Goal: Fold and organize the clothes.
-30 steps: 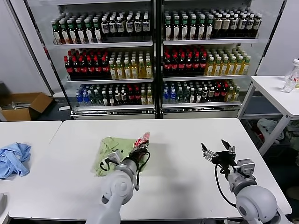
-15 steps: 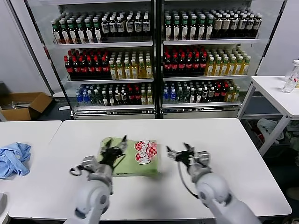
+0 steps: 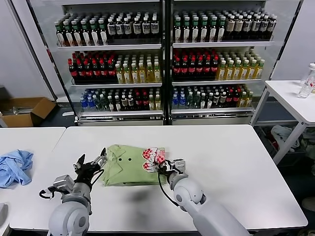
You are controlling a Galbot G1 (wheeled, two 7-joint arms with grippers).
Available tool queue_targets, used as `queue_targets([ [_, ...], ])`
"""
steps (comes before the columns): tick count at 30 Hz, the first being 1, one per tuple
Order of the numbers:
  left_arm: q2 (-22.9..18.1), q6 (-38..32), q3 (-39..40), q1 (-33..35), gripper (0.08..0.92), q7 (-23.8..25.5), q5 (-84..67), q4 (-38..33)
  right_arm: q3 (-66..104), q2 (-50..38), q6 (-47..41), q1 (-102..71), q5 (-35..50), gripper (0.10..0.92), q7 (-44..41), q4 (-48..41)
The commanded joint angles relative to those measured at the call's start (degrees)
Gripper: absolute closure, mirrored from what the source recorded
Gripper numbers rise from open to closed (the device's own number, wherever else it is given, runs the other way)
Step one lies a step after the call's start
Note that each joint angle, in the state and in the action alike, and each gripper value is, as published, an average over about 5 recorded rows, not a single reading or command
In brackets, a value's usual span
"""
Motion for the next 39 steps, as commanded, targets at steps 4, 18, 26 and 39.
queue_targets([
  [4, 1.88, -0.3, -2.65, 2.58, 0.177, 0.3, -0.84, -1.92, 0.26, -6.67, -0.84, 2.1, -1.4, 0.613, 0.81, 0.16],
  [18, 2.09, 0.77, -1.35, 2.79, 0.177, 0.42, -3.43, -3.31, 19.09, -25.16, 14.1, -9.76, -21.41, 0.889, -11.38, 15.53],
  [26, 2.7, 0.61, -0.57, 3.98, 0.177, 0.97, -2.02, -5.03, 27.65, -23.92, 20.15, -21.4, -27.82, 0.68, -10.97, 20.85],
  [39, 3.67, -0.39, -0.65, 5.69, 0.177, 2.37, 0.06, -7.07, 31.01, -21.7, 21.51, -24.13, -25.65, 0.316, -8.79, 23.91],
])
